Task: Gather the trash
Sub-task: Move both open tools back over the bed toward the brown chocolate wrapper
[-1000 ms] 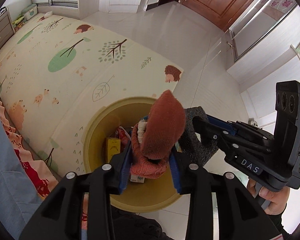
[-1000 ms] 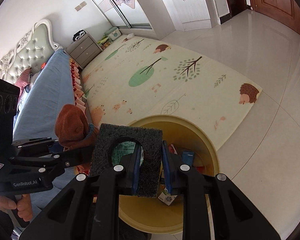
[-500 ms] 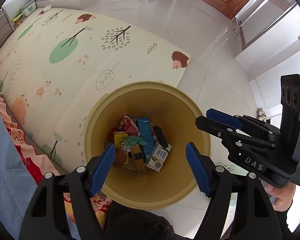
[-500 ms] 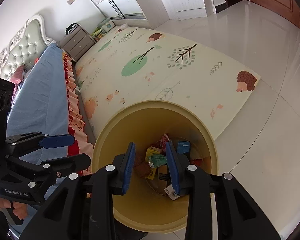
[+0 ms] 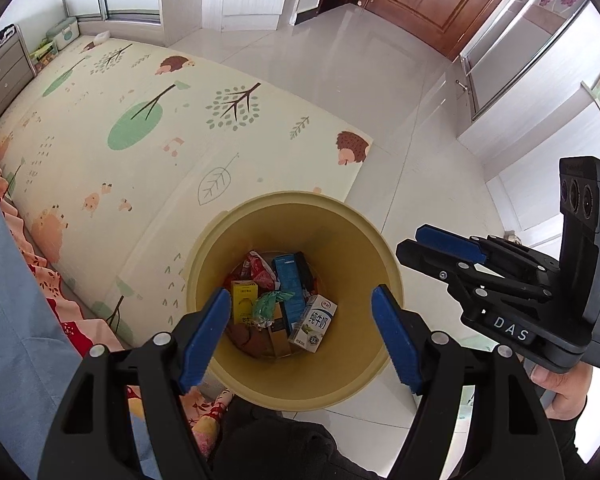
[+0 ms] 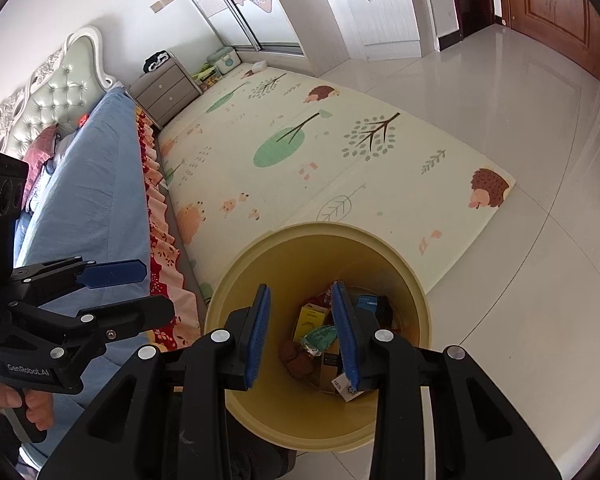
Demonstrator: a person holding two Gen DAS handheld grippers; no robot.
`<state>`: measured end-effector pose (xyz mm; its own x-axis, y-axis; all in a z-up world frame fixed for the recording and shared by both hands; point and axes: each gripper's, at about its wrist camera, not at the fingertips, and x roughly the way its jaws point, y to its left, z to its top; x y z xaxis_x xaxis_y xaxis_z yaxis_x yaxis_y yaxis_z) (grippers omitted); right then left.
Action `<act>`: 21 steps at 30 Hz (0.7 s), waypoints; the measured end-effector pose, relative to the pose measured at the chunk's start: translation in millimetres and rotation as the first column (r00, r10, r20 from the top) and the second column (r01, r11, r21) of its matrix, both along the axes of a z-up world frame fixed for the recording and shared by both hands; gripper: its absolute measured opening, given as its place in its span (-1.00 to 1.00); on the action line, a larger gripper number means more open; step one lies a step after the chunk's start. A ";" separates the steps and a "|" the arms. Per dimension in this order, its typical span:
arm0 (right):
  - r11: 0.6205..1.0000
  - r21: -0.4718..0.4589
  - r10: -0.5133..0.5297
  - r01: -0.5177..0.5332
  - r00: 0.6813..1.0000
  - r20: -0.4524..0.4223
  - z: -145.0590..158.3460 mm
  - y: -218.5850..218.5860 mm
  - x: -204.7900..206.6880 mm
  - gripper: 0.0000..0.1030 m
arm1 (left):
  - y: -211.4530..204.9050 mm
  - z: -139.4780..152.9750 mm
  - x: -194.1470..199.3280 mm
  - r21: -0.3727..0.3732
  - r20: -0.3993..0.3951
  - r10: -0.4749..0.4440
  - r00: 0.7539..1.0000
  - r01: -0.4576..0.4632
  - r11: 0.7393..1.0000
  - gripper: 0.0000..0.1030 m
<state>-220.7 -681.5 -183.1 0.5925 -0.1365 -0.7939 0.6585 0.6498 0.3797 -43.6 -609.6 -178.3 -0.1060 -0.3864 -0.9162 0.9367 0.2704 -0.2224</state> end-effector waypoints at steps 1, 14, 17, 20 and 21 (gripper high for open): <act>1.000 -0.013 0.008 -0.008 1.000 0.006 8.3 3.7 2.1 -0.39 | 5.7 6.7 2.5 -0.014 0.001 0.006 1.000 -0.006 1.000 0.42; 0.931 -0.182 0.341 -0.316 0.931 0.132 118.4 128.7 109.4 -0.38 | 190.5 105.5 90.1 -0.193 0.142 0.273 0.951 -0.244 0.950 0.48; 0.884 -0.201 0.453 -0.423 0.880 0.141 132.8 177.9 151.5 -0.38 | 250.8 121.3 116.9 -0.212 0.183 0.370 0.911 -0.331 0.920 0.48; 0.830 -0.213 0.550 -0.516 0.822 0.149 144.7 229.3 194.6 -0.35 | 313.4 133.7 140.6 -0.226 0.200 0.458 0.866 -0.414 0.882 0.49; 0.810 -0.215 0.579 -0.545 0.802 0.149 147.5 245.9 208.9 -0.34 | 334.6 137.3 147.9 -0.231 0.217 0.489 0.845 -0.443 0.867 0.49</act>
<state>-11.8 -435.6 -35.6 0.7440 0.1600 -0.6487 0.0804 0.9424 0.3246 104.4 -275.0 -41.0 0.3567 -0.4773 -0.8031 0.7386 0.6705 -0.0704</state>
